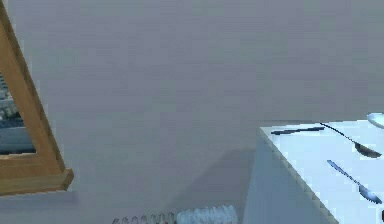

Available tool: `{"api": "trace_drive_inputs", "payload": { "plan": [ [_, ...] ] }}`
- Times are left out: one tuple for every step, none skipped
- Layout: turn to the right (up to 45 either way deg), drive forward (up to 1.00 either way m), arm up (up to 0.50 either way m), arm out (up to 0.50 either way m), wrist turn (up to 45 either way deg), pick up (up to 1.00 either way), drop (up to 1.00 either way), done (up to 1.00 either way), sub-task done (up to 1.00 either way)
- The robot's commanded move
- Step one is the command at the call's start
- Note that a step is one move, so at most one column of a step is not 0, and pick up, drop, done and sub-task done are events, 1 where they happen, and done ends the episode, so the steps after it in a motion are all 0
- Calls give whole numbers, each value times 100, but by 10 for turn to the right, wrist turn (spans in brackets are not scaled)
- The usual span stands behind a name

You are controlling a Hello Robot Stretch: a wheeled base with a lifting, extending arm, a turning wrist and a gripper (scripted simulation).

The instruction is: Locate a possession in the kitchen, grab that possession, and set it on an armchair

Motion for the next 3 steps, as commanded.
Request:
{"api": "trace_drive_inputs", "payload": {
  "plan": [
    [0, 0, 0, 16, 0, 0, 0, 0, 0],
    [0, 0, 0, 0, 450, 0, 0, 0, 0],
    [0, 0, 0, 0, 450, 0, 0, 0, 0]
  ]
}}
